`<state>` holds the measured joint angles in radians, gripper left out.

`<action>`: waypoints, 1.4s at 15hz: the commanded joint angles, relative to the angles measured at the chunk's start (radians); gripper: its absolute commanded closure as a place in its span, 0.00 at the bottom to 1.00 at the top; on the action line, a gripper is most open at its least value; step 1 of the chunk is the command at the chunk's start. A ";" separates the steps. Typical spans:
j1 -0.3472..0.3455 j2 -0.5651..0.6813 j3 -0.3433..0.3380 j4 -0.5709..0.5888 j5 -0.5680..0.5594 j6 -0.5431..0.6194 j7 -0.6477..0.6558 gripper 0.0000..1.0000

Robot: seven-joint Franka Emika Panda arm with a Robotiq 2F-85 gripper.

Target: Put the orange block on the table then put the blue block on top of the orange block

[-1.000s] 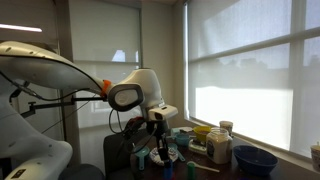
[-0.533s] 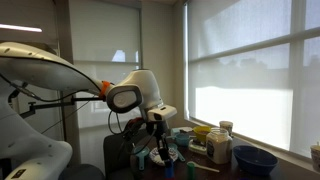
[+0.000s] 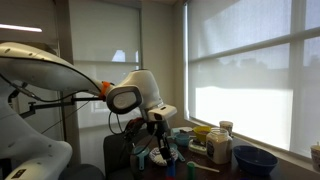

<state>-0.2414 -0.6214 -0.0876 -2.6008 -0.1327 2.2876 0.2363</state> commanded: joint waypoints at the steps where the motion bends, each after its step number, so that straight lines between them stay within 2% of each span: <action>1: 0.012 -0.014 -0.007 -0.021 0.036 0.025 -0.020 0.91; 9: 0.013 -0.008 -0.004 -0.026 0.048 0.029 -0.019 0.91; 10: 0.011 -0.007 -0.002 -0.026 0.046 0.030 -0.017 0.48; 11: 0.010 -0.007 -0.002 -0.026 0.044 0.028 -0.017 0.40; 17: 0.001 -0.020 0.000 -0.017 0.032 0.027 -0.017 0.02; 21: 0.000 -0.054 -0.012 0.004 0.027 0.005 -0.054 0.00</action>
<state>-0.2381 -0.6335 -0.0879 -2.6077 -0.1080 2.3077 0.2286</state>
